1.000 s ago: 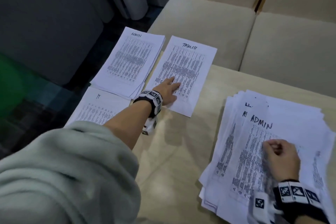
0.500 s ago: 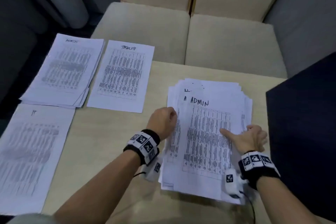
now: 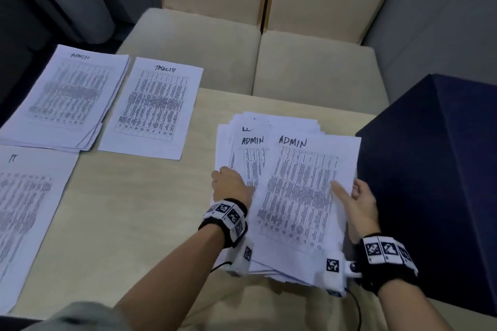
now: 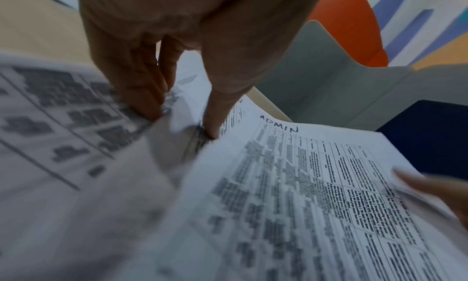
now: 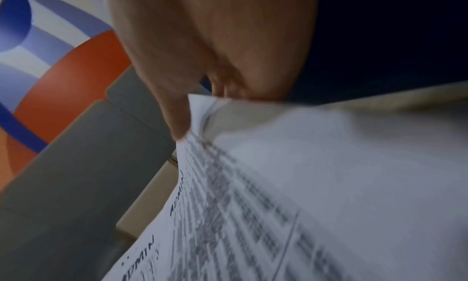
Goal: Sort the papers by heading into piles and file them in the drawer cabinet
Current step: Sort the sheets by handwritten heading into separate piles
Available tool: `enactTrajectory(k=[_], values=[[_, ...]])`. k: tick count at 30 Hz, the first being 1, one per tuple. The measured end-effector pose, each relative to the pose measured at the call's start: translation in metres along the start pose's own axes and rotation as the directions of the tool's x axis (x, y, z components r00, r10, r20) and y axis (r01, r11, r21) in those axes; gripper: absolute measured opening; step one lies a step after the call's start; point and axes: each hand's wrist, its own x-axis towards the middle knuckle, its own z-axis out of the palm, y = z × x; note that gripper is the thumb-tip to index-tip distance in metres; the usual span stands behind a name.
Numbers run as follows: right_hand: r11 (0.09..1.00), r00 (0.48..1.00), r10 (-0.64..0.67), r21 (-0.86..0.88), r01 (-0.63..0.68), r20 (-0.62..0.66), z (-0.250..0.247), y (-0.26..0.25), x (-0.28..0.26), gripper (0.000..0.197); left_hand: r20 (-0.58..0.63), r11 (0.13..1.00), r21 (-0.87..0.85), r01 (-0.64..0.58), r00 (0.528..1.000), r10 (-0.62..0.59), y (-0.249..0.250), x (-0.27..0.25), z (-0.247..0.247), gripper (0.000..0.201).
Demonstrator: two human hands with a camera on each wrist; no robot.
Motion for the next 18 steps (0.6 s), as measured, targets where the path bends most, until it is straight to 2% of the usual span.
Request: enactTrajectory(k=[2,4,5,9,11,13,15,16,18], values=[[0.99,0.988,0.09,-0.121,-0.074,0.129,-0.001,0.003,-0.003,0.029,0.034,0.997,-0.067,0.036,0.999,-0.033,0.005,0.0,0.004,0.057],[0.985,0.982,0.132,-0.13,-0.114,0.135,-0.005,0.002,-0.006,0.027,0.037,0.992,-0.123,-0.016,0.999,0.02,0.005,-0.001,0.006,0.018],[0.987,0.981,0.139,-0.096,-0.127,0.131,-0.007,0.001,-0.006,0.028,0.029,0.985,-0.165,-0.058,0.998,0.063,0.003,-0.001,0.007,0.008],[0.985,0.979,0.133,0.087,-0.147,0.153,-0.015,0.004,-0.004,0.043,-0.031,0.889,-0.382,-0.253,0.965,0.261,-0.009,0.002,0.003,0.013],[0.987,0.985,0.096,0.116,-0.113,0.14,-0.013,0.002,-0.002,0.032,-0.048,0.826,-0.477,-0.302,0.947,0.318,-0.015,0.002,-0.003,0.012],[0.993,0.982,0.04,0.102,-0.06,0.184,-0.009,-0.003,-0.002,0.024,-0.006,0.755,-0.588,-0.29,0.935,0.355,-0.019,0.002,-0.009,0.013],[0.998,0.965,-0.055,0.03,0.049,0.257,-0.006,-0.004,-0.001,0.029,0.076,0.69,-0.687,-0.228,0.922,0.379,-0.021,0.001,-0.017,0.025],[0.997,0.957,-0.062,-0.015,0.069,0.285,-0.005,-0.004,-0.002,0.028,0.101,0.678,-0.705,-0.21,0.916,0.388,-0.022,0.001,-0.019,0.028],[0.995,0.972,-0.004,-0.096,0.027,0.236,-0.003,-0.006,-0.001,0.023,0.071,0.7,-0.684,-0.205,0.936,0.344,-0.023,0.003,-0.022,0.03]])
